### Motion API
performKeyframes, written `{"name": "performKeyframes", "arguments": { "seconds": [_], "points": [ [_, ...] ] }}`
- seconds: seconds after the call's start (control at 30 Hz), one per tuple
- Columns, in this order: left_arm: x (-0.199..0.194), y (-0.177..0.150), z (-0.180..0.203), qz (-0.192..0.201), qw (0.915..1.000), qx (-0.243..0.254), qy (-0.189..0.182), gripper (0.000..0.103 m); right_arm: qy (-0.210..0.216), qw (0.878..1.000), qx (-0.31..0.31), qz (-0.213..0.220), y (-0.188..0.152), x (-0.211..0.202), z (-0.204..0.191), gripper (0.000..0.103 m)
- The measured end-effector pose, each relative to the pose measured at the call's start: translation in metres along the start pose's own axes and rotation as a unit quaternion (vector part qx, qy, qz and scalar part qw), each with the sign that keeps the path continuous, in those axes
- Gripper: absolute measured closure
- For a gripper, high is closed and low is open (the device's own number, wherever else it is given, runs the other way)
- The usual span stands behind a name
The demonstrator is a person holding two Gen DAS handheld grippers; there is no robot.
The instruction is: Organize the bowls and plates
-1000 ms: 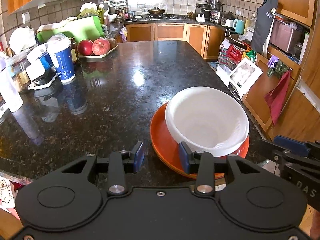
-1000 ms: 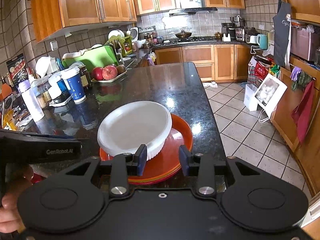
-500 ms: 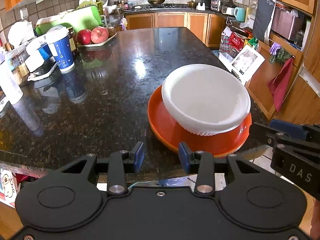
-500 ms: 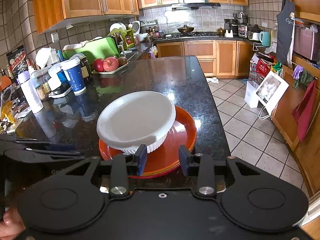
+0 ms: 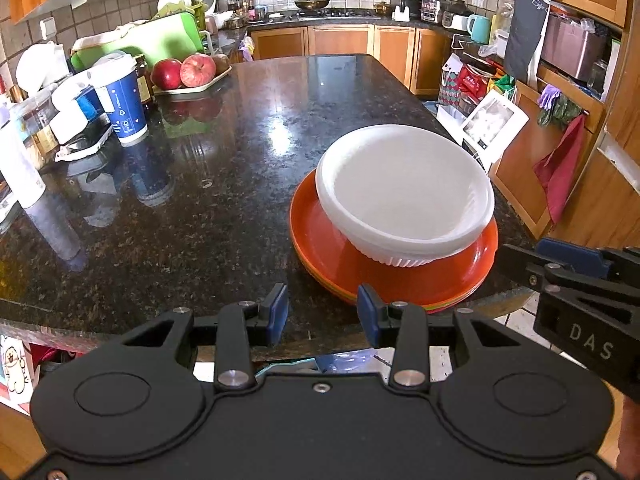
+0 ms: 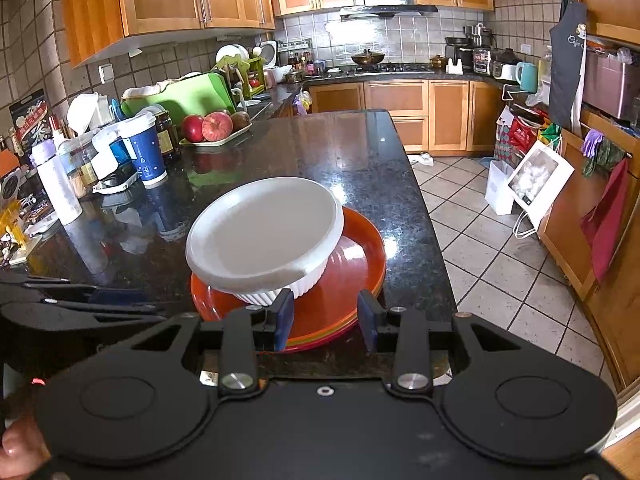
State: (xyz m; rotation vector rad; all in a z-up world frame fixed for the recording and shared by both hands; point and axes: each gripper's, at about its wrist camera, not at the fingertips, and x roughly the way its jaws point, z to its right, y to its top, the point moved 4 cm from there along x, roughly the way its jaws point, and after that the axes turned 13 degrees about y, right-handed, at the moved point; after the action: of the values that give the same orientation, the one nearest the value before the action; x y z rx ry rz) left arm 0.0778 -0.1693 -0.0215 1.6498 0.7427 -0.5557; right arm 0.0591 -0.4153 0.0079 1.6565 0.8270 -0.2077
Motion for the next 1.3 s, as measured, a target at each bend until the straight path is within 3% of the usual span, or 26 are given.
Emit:
{"name": "performKeyframes", "arguments": {
  "seconds": [1.3],
  "points": [
    [-0.0019,0.006,0.0082,0.008,0.9999,0.002,0.006,0.055,0.002,1.0,0.004,0.0,0.0011,0.0054,0.0037,0.066]
  ]
}}
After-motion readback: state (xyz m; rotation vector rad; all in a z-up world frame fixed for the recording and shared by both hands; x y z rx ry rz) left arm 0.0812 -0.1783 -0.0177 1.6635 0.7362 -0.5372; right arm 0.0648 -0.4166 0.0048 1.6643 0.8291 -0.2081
